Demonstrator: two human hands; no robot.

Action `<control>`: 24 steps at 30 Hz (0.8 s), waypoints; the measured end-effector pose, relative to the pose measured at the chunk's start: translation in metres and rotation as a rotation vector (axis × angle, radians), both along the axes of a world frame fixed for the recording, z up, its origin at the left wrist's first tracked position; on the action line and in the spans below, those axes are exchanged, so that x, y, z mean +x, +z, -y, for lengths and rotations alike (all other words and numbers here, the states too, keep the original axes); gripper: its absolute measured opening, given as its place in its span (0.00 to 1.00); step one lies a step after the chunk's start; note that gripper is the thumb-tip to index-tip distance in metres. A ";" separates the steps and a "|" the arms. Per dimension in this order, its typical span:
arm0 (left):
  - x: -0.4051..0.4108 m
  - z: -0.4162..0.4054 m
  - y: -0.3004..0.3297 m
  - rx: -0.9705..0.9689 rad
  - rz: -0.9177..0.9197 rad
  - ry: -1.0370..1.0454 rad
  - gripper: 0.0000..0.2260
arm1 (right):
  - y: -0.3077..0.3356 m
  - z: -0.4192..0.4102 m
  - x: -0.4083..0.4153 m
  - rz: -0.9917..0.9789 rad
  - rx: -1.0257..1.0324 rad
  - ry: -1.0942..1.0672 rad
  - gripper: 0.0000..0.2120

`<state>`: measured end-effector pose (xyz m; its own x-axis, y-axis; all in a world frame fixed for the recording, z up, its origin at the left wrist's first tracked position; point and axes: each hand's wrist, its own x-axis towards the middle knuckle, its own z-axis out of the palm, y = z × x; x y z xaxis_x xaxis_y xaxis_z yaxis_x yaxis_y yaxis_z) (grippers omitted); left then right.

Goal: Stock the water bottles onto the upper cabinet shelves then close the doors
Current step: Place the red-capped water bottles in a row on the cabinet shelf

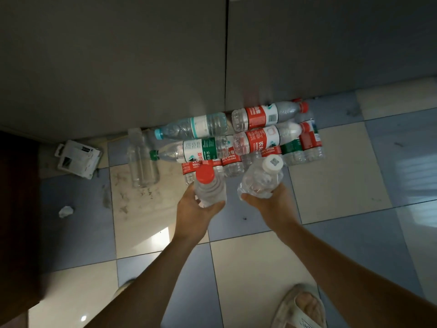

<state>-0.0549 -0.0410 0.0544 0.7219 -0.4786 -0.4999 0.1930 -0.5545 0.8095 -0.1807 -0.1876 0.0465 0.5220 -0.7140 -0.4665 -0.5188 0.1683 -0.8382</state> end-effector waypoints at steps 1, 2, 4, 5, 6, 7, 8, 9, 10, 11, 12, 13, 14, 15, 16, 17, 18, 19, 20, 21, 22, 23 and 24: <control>0.002 -0.002 0.019 -0.011 -0.001 0.002 0.27 | 0.019 -0.001 0.002 0.011 0.002 0.019 0.20; 0.005 -0.004 0.040 -0.024 -0.004 0.005 0.27 | 0.042 -0.002 0.004 0.019 0.013 0.040 0.20; 0.014 -0.008 0.087 -0.047 -0.010 -0.005 0.28 | 0.093 -0.005 0.011 0.045 0.026 0.100 0.22; 0.020 -0.010 0.111 -0.055 -0.008 -0.017 0.27 | 0.120 -0.007 0.014 0.062 0.032 0.125 0.22; 0.026 -0.011 0.138 -0.066 -0.004 -0.025 0.27 | 0.148 -0.008 0.017 0.078 0.038 0.142 0.21; 0.032 -0.012 0.165 -0.081 0.002 -0.028 0.26 | 0.179 -0.009 0.020 0.095 0.042 0.153 0.20; 0.038 -0.014 0.194 -0.097 0.009 -0.031 0.24 | 0.211 -0.011 0.024 0.114 0.044 0.165 0.17; 0.043 -0.015 0.224 -0.112 0.016 -0.040 0.23 | 0.243 -0.013 0.027 0.133 0.047 0.177 0.16; 0.048 -0.017 0.257 -0.123 0.020 -0.052 0.23 | 0.276 -0.015 0.030 0.148 0.050 0.188 0.15; 0.053 -0.020 0.291 -0.133 0.024 -0.066 0.23 | 0.310 -0.018 0.034 0.162 0.048 0.197 0.16; 0.058 -0.024 0.327 -0.149 0.033 -0.080 0.22 | 0.343 -0.020 0.037 0.178 0.040 0.202 0.16; 0.063 -0.027 0.364 -0.169 0.048 -0.093 0.22 | 0.378 -0.022 0.039 0.192 0.029 0.206 0.17; 0.068 -0.032 0.402 -0.193 0.066 -0.103 0.22 | 0.414 -0.025 0.043 0.206 0.021 0.216 0.18; 0.072 -0.037 0.441 -0.220 0.087 -0.107 0.23 | 0.451 -0.028 0.047 0.218 0.015 0.229 0.19; 0.077 -0.044 0.479 -0.246 0.112 -0.113 0.23 | 0.487 -0.032 0.052 0.226 0.007 0.245 0.20; 0.082 -0.051 0.515 -0.270 0.143 -0.120 0.22 | 0.522 -0.036 0.056 0.232 -0.013 0.261 0.21; 0.088 -0.058 0.549 -0.291 0.170 -0.126 0.21 | 0.555 -0.039 0.060 0.237 -0.034 0.272 0.22; 0.092 -0.066 0.581 -0.313 0.186 -0.123 0.20 | 0.588 -0.043 0.064 0.243 -0.047 0.275 0.22; 0.097 -0.074 0.612 -0.343 0.200 -0.112 0.19 | 0.619 -0.047 0.068 0.255 -0.058 0.271 0.22; 0.104 -0.083 0.642 -0.378 0.222 -0.103 0.19 | 0.649 -0.053 0.075 0.268 -0.076 0.267 0.22; 0.111 -0.091 0.670 -0.409 0.247 -0.103 0.20 | 0.678 -0.058 0.081 0.274 -0.100 0.269 0.22; 0.120 -0.098 0.696 -0.432 0.280 -0.109 0.20 | 0.704 -0.063 0.088 0.277 -0.127 0.282 0.23; 0.129 -0.104 0.722 -0.449 0.324 -0.123 0.20 | 0.729 -0.069 0.095 0.285 -0.150 0.296 0.23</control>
